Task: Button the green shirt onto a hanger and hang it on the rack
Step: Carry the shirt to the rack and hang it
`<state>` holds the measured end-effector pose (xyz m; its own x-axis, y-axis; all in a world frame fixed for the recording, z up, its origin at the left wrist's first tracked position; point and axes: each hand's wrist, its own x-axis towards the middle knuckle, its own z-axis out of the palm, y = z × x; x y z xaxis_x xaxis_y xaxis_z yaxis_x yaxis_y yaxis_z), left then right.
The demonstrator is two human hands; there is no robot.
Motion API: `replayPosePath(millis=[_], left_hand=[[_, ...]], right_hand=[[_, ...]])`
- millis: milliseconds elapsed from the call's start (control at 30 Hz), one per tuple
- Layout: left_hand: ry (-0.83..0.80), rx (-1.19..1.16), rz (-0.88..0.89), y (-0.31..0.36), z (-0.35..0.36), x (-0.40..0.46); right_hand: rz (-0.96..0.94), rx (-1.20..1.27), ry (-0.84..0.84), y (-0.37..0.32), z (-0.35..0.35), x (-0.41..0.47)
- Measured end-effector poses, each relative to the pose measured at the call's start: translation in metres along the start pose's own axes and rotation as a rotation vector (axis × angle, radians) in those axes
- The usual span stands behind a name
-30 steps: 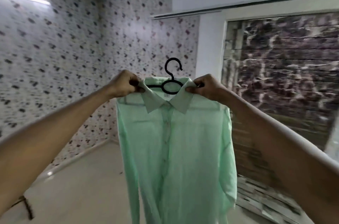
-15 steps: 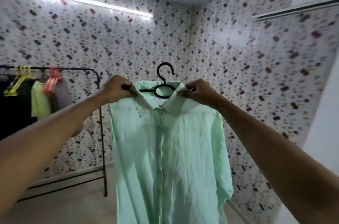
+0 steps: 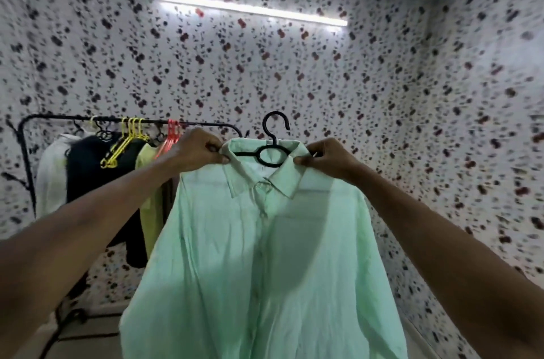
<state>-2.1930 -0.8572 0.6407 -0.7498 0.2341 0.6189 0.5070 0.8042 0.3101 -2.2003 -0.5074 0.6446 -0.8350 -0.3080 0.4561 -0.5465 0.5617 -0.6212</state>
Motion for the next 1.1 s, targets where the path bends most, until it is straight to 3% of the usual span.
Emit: replayPosePath(millis=[367,800,1100], left_hand=[[0.048,-0.004,-0.168,-0.221,0.015,0.147],[0.122,-0.054,-0.236,-0.397,0.107,0.333],[0.082,-0.002,-0.249,-0.483,0.156,0.417]], right_hand=[[-0.025,0.025,-0.102,0.050,0.118,0.273],[-0.062,-0.015,-0.029,0.163,0.186,0.522],[0.055,0.026,0.054,0.220,0.249,0.616]])
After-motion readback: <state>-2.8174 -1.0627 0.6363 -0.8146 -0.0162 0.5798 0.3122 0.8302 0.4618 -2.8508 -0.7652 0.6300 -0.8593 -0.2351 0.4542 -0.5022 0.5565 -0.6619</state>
